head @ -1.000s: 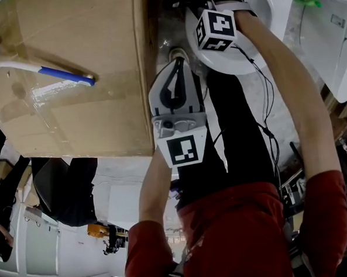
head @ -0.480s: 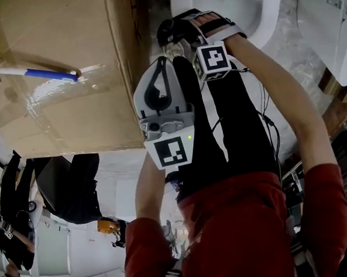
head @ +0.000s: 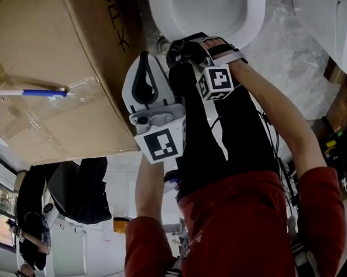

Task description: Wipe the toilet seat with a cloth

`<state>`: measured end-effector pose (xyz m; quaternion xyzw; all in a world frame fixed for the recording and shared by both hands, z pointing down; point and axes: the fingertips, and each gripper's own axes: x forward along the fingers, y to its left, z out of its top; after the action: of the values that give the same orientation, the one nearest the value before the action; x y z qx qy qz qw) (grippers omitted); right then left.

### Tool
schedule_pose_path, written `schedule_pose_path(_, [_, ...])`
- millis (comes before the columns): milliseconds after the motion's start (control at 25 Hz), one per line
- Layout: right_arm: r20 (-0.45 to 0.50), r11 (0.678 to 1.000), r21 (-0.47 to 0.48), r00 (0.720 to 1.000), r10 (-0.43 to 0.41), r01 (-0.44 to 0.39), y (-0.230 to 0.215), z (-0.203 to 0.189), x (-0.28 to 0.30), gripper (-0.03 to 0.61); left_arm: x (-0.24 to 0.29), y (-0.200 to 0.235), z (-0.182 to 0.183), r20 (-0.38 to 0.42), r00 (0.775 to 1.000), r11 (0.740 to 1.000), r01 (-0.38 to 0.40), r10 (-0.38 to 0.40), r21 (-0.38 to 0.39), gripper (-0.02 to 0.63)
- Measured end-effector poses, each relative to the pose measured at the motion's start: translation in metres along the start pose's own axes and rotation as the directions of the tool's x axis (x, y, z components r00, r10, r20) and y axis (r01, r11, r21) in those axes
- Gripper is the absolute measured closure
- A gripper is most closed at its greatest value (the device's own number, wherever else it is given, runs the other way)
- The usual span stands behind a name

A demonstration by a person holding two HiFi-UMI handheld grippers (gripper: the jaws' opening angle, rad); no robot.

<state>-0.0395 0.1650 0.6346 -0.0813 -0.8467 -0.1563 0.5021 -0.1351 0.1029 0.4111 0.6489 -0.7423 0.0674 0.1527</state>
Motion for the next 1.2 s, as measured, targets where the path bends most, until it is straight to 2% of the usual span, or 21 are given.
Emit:
schedule_pose_path(200, [-0.031, 0.991, 0.132, 0.999, -0.026, 0.029, 0.006, -0.031, -0.015, 0.489, 0.014, -0.021, -0.009, -0.023, 0.999, 1.0, 0.025, -0.025, 0.007, 0.6])
schedule_pose_path(320, [-0.05, 0.988, 0.149, 0.998, -0.044, 0.051, 0.007, -0.05, -0.024, 0.489, 0.025, -0.036, -0.008, -0.003, 0.999, 0.999, 0.048, -0.048, 0.024, 0.6])
schedule_pose_path(640, [-0.12, 0.971, 0.2, 0.987, -0.107, 0.13, 0.004, -0.114, -0.055, 0.488, 0.048, -0.076, -0.01, -0.045, 0.993, 0.994, 0.11, -0.109, 0.024, 0.6])
schedule_pose_path(800, [-0.154, 0.952, 0.246, 0.977, -0.145, 0.18, -0.006, -0.15, -0.071, 0.488, 0.054, -0.087, -0.013, -0.06, 0.991, 0.992, 0.124, -0.123, 0.029, 0.6])
schedule_pose_path(960, [-0.146, 0.926, 0.309, 0.973, -0.179, 0.216, -0.026, -0.175, -0.082, 0.488, 0.058, -0.097, -0.016, -0.071, 0.989, 0.991, 0.131, -0.129, 0.025, 0.6])
schedule_pose_path(1200, [-0.159, 0.876, 0.4, 0.962, -0.224, 0.27, -0.075, -0.204, -0.087, 0.485, 0.064, -0.106, -0.019, -0.078, 0.988, 0.991, 0.135, -0.133, 0.024, 0.6])
